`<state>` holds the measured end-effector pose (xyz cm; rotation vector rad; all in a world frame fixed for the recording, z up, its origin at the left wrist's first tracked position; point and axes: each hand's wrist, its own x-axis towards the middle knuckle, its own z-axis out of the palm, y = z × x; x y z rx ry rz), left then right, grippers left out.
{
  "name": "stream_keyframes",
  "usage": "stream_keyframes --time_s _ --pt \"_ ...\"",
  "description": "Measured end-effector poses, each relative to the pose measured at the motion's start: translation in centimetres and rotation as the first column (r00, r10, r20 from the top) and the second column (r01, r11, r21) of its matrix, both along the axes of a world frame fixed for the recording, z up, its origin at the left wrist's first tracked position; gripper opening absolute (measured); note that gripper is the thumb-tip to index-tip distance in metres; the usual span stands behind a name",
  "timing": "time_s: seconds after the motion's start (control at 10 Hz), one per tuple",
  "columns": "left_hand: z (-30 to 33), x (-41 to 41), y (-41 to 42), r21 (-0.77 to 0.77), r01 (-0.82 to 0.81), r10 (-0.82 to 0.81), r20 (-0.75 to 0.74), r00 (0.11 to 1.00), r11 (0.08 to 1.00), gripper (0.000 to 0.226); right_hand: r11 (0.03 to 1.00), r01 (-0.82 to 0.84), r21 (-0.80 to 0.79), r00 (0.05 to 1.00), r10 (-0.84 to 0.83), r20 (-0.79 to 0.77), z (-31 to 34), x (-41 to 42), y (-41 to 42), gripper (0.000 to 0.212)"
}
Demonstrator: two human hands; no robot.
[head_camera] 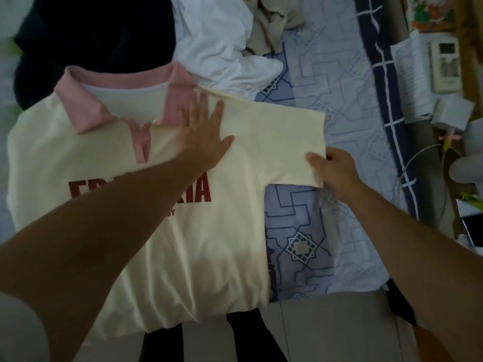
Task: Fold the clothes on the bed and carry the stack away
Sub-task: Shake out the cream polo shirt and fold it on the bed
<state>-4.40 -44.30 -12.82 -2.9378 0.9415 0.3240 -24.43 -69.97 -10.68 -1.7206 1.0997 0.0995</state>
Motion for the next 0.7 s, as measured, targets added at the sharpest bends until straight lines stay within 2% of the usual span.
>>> stream_keyframes --time_s 0.1,0.2,0.3,0.4,0.5,0.6,0.7 --pt "0.0 -3.4 0.0 -0.086 0.229 -0.232 -0.029 0.972 0.970 0.080 0.987 0.122 -0.107 0.986 -0.108 0.130 0.9 0.2 0.5 0.014" --pt "0.0 -7.6 0.4 -0.124 0.296 -0.309 -0.108 0.945 0.947 0.079 0.983 0.153 -0.100 0.952 -0.119 0.283 3.2 1.2 2.8 0.011" --pt "-0.1 -9.5 0.4 -0.115 0.277 -0.293 -0.157 0.943 0.954 0.083 0.966 0.025 -0.256 0.926 0.074 0.371 5.8 2.6 6.7 0.028" --pt "0.6 -8.2 0.3 -0.372 0.100 -0.201 -0.244 0.949 0.923 0.047 0.891 -0.256 -0.375 0.871 0.381 0.310 7.0 3.7 11.7 0.041" --pt "3.7 -5.7 0.7 -0.430 -0.856 0.126 -0.869 0.479 0.288 0.017 0.738 -0.612 -0.285 0.741 0.660 0.118 6.2 4.2 15.4 0.056" --pt "4.3 -3.6 2.5 -0.018 -0.988 -0.188 -0.981 0.046 -0.151 0.052 0.698 -0.696 -0.169 0.702 0.711 0.045 4.5 3.9 16.9 0.058" --pt "3.4 -3.3 4.6 0.038 -0.987 -0.264 -0.965 0.004 -0.154 0.070 0.745 -0.622 -0.241 0.762 0.647 0.033 3.5 3.5 16.8 0.044"
